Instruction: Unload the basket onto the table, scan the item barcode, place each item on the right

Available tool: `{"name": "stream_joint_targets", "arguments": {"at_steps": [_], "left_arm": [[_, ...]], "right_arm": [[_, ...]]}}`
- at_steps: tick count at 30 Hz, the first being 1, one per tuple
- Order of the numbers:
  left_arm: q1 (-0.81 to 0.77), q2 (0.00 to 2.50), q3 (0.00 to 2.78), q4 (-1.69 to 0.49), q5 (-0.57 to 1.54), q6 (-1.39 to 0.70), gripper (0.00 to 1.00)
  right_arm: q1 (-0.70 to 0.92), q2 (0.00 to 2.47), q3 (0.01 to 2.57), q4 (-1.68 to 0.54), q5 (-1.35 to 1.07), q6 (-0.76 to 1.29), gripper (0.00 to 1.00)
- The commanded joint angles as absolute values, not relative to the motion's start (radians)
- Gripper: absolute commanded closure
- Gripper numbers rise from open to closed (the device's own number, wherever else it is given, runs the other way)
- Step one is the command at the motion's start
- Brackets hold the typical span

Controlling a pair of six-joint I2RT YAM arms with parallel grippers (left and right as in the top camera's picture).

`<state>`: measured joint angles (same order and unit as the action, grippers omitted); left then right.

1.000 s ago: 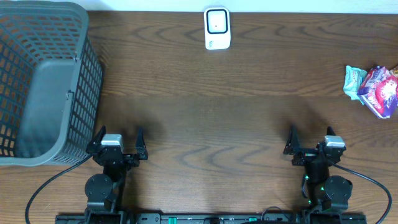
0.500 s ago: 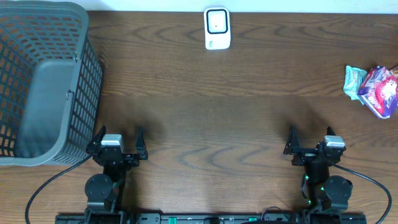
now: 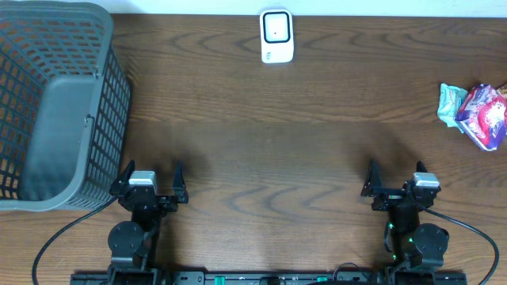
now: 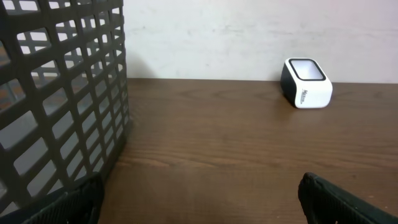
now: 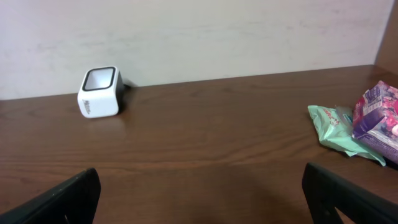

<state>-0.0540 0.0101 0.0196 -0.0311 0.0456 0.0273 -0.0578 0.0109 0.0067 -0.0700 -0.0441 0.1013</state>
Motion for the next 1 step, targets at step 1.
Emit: {"name": "stream_joint_targets", "arguments": {"at_steps": [1], "left_arm": [[-0.049,0.004,0.004,-0.072,0.014,0.041,0.01]], "right_arm": [[-0.06,0.005,0.006,-0.075,-0.035,0.092,0.01]]}}
